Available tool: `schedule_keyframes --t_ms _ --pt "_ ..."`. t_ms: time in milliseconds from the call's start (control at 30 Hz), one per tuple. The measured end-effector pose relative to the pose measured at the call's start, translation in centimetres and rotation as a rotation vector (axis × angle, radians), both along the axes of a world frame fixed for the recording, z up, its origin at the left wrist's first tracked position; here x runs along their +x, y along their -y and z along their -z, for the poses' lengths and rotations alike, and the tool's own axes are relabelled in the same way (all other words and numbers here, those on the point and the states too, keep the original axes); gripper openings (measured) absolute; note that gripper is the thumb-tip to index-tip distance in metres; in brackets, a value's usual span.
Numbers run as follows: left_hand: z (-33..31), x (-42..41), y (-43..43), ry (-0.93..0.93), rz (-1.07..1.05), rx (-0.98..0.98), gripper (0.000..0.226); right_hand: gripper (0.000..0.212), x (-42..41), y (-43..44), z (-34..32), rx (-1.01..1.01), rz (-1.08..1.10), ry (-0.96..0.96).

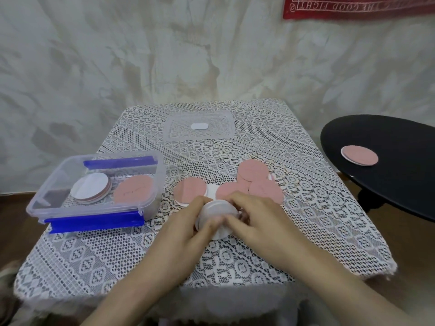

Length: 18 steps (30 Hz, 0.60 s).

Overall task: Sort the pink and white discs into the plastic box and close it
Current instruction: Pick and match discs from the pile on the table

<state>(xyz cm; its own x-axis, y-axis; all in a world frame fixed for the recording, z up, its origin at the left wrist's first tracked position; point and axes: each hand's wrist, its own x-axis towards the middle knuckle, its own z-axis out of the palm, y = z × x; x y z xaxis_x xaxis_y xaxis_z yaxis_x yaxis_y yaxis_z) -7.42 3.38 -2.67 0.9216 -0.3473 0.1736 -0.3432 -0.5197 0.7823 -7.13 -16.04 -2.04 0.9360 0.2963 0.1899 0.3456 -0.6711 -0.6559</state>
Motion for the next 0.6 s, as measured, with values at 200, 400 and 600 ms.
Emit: schedule_keyframes --t_ms 200,400,600 --pt "0.0 -0.5 -0.6 0.141 -0.082 0.078 0.016 0.027 -1.0 0.6 -1.0 -0.178 0.003 0.148" --pt "-0.4 -1.0 -0.5 0.267 -0.144 0.156 0.017 0.017 -1.3 0.3 -1.0 -0.107 -0.007 0.179" --pt "0.7 -1.3 -0.1 0.238 -0.073 0.244 0.018 0.014 -1.1 0.3 0.0 -0.229 -0.029 0.127"
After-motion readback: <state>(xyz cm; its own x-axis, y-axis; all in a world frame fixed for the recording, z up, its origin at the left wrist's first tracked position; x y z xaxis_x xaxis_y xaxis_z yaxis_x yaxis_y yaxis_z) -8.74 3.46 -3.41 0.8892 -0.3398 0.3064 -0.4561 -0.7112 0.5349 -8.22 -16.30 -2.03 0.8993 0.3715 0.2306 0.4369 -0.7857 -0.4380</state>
